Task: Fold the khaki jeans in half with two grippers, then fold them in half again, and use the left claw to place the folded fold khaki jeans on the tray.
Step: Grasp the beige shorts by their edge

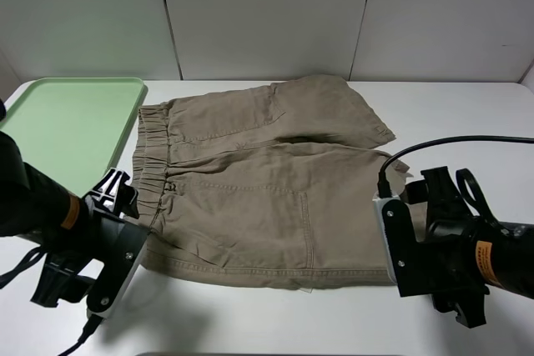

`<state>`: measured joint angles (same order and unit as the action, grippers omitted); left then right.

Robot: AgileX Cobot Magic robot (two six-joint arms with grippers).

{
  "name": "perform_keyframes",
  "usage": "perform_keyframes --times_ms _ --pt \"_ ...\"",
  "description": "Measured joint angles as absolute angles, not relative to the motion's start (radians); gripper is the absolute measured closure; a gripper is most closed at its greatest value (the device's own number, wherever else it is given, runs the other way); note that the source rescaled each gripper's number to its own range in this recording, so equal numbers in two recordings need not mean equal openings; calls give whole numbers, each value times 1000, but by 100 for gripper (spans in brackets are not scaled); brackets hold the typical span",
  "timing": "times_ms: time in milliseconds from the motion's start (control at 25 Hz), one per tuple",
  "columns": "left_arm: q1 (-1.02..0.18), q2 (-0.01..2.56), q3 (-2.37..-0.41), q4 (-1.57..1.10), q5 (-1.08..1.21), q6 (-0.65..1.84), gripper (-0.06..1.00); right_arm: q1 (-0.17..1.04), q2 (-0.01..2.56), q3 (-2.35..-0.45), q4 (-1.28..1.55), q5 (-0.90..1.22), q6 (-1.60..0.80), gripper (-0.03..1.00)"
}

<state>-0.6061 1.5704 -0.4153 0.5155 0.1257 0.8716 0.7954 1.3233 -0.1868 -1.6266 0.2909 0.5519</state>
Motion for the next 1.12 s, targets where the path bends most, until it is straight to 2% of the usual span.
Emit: perform_keyframes --times_ms 480,720,1000,1120 --pt "-606 1594 -415 517 95 863 -2 795 1501 -211 -1703 250 587 -3" --pt "-567 1594 -415 518 61 850 0 795 1520 -249 -1711 323 731 -3" --pt "-559 1594 -418 518 30 838 1 795 1521 -251 -1730 346 903 1" --pt "-558 1594 -418 518 29 838 9 795 1521 -251 -1730 346 916 7"
